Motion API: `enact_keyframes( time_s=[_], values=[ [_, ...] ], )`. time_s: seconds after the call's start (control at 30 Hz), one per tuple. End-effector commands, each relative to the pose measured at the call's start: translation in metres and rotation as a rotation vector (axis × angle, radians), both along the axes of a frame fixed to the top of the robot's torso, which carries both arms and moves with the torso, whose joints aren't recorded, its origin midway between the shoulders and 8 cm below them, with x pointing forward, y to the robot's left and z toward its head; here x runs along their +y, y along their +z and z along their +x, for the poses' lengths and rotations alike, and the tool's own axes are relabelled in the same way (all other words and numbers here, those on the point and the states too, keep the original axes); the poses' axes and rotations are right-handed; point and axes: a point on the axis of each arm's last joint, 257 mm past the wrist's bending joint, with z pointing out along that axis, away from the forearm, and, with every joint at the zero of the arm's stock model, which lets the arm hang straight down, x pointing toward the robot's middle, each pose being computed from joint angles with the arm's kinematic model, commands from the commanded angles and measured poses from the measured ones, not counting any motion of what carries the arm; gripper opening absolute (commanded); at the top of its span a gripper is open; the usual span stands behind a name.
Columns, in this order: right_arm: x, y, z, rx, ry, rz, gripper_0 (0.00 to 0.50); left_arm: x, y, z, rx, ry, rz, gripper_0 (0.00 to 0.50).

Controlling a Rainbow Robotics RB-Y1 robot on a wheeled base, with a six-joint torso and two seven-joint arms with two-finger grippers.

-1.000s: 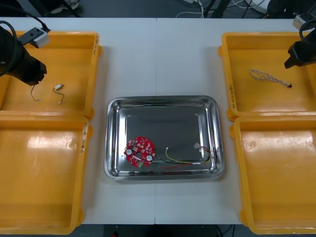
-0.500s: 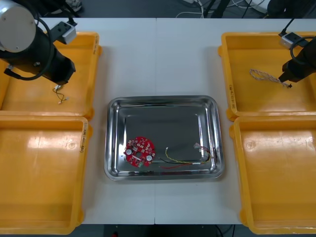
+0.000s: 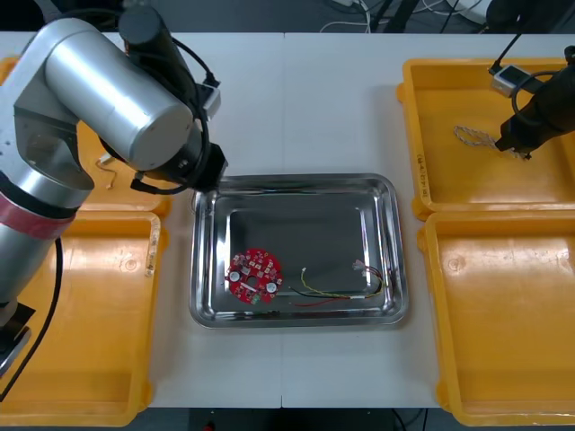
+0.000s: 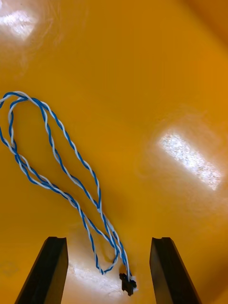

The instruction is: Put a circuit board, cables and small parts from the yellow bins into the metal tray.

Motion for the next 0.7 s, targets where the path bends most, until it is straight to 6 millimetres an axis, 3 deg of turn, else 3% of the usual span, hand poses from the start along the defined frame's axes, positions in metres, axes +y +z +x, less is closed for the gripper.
enact_keyframes(
  time_s=[0.03, 0.2, 0.5, 0.7],
  values=[
    [0.024, 0.029, 0.024, -0.085, 0.049, 0.008, 0.5, -0.039, -0.009, -0.008, -0.019, 0.014, -0.072, 0.0],
    [0.026, 0.027, 0.026, -0.092, 0.058, -0.001, 0.5, -0.058, -0.032, -0.01, 0.001, 0.039, -0.1, 0.0],
    [0.027, 0.017, 0.023, -0.08, 0.058, 0.003, 0.5, -0.061, -0.071, -0.004, 0.038, 0.088, -0.123, 0.0],
    [0.024, 0.013, 0.021, -0.077, 0.056, 0.004, 0.5, -0.062, -0.083, -0.004, 0.045, 0.123, -0.142, 0.0]
  ],
)
